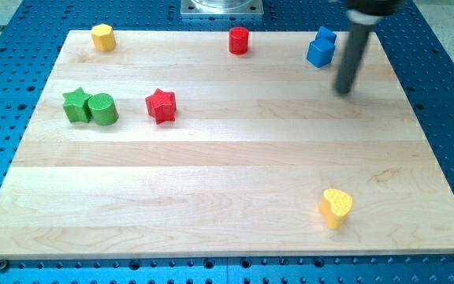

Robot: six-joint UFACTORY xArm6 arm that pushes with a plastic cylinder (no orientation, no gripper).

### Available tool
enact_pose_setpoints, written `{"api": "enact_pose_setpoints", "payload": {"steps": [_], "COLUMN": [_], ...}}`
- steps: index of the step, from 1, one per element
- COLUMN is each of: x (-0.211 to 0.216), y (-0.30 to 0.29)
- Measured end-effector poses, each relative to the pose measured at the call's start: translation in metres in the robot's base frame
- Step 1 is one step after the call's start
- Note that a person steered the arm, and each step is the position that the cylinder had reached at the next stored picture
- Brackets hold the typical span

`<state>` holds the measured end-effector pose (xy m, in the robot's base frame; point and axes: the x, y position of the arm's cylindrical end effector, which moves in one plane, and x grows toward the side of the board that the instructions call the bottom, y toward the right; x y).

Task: Separate the blue blocks from each other

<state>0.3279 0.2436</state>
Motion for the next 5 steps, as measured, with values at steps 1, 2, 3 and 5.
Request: {"api": "enact_pose_setpoints", "payload": {"steps": [1, 2, 3, 5], "x": [-0.049, -0.107, -0.126, -0.096], "y": [0.100, 0.095, 0.049, -0.070]}}
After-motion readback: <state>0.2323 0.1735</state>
